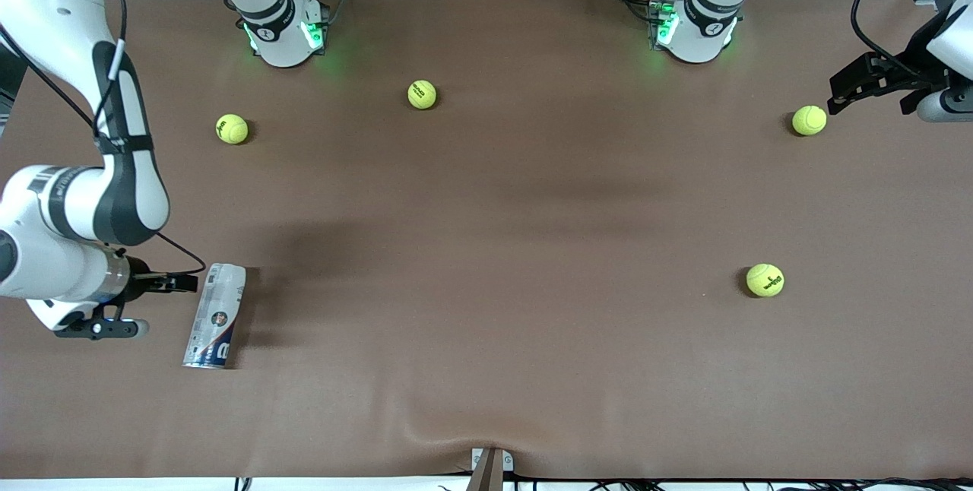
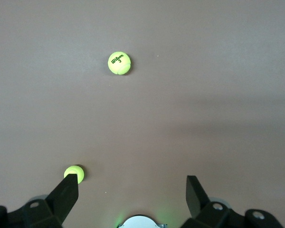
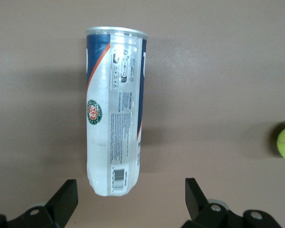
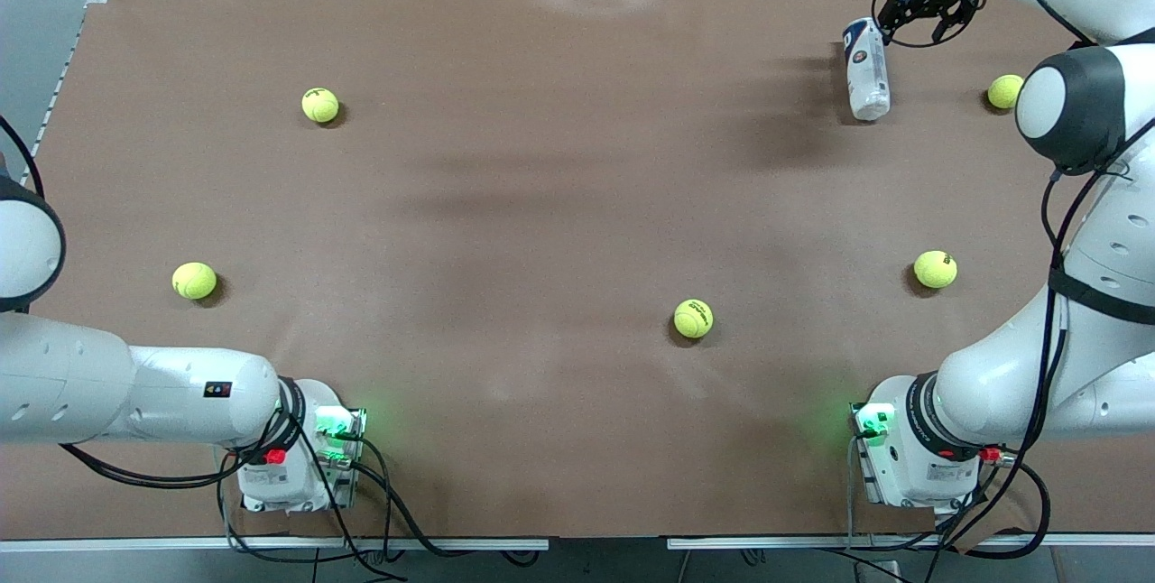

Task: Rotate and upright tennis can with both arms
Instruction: 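Lower the right gripper over the lying tennis can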

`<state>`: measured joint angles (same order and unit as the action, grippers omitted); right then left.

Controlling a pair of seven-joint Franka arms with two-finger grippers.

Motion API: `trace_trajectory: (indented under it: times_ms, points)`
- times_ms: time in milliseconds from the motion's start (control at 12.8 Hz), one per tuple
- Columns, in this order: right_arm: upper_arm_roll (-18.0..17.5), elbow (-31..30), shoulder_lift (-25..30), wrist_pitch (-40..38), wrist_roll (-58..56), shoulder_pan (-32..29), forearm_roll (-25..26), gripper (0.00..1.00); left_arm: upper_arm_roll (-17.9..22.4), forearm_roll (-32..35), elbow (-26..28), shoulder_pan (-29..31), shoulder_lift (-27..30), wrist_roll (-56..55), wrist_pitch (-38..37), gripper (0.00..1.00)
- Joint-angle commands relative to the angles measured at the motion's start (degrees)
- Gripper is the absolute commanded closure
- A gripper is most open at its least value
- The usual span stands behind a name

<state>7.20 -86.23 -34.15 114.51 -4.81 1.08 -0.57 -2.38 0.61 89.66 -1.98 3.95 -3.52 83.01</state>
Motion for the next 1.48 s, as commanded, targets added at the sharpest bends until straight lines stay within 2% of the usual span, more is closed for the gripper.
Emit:
trace_trajectory:
  times_ms: [0, 389, 623, 1402]
  points:
    - [-0.52, -1.04, -1.09, 2.99, -0.55, 0.24, -0.22, 0.0, -0.34, -0.52, -0.53, 0.57, -0.26, 1.06, -0.31, 0.0]
    - [-0.96, -1.49, -4.43, 8.96, -0.46, 0.15, -0.4, 0.0, -0.34, -0.52, -0.62, 0.57, -0.26, 1.06, -0.31, 0.0]
    - [-0.87, -1.48, -6.62, 11.97, -0.64, -0.02, -5.84, 0.0, -0.34, -0.52, -0.62, 0.66, -0.26, 1.06, -0.31, 0.0]
    - [-0.87, -1.48, -10.23, 13.81, -0.55, -0.2, -5.94, 0.0, -0.26, -0.34, -0.62, 0.66, -0.61, 1.06, -0.13, 0.0]
